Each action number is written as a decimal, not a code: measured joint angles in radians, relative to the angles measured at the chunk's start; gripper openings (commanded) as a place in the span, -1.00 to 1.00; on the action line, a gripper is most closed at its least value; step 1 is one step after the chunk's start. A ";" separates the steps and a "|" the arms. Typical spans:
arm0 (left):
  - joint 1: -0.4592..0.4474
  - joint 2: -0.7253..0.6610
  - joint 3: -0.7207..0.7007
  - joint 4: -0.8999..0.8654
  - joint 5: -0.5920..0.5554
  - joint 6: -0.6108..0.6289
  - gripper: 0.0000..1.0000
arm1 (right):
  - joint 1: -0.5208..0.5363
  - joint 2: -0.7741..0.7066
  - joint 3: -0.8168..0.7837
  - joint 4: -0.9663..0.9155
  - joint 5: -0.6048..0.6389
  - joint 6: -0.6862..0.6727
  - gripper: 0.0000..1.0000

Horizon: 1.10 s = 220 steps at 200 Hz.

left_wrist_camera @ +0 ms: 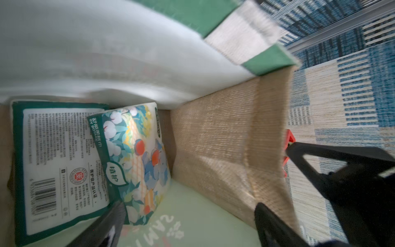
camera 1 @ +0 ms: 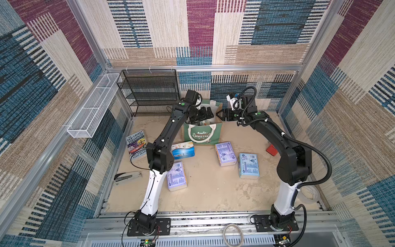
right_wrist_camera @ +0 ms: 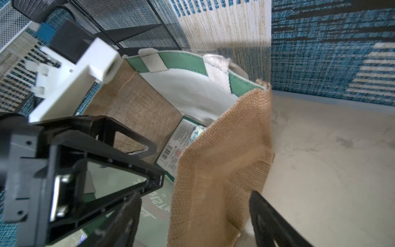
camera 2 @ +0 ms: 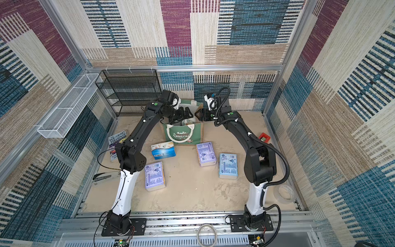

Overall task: Put tissues into the canvas bag
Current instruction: Place the pack of facial tissues in the canvas bag, then pick up the pack of facial tissues from the center of the board.

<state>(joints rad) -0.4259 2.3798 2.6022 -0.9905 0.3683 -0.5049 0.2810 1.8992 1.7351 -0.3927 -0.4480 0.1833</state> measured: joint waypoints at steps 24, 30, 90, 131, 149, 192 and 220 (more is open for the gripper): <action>-0.023 -0.053 -0.034 0.026 -0.034 0.000 0.98 | 0.000 -0.038 -0.016 0.000 0.048 -0.013 0.87; -0.029 -0.066 -0.045 0.030 -0.046 0.001 0.98 | 0.000 -0.053 -0.027 0.004 0.057 -0.016 0.90; -0.087 -0.335 -0.375 0.197 -0.156 0.010 0.98 | -0.005 -0.290 -0.299 0.085 0.215 -0.063 0.99; -0.146 -0.559 -0.745 0.392 -0.216 0.010 0.98 | -0.048 -0.477 -0.572 0.171 0.298 -0.073 0.99; -0.175 -0.639 -0.871 0.463 -0.246 0.008 0.98 | -0.079 -0.559 -0.702 0.207 0.322 -0.065 0.99; -0.259 -0.783 -1.135 0.613 -0.301 -0.006 1.00 | -0.178 -0.700 -0.965 0.265 0.343 -0.001 0.99; -0.319 -0.812 -1.232 0.679 -0.340 -0.022 0.98 | -0.232 -0.758 -1.089 0.296 0.313 0.027 0.99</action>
<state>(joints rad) -0.7452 1.5677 1.3701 -0.3119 0.0284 -0.5270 0.0494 1.1416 0.6464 -0.0967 -0.1352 0.2108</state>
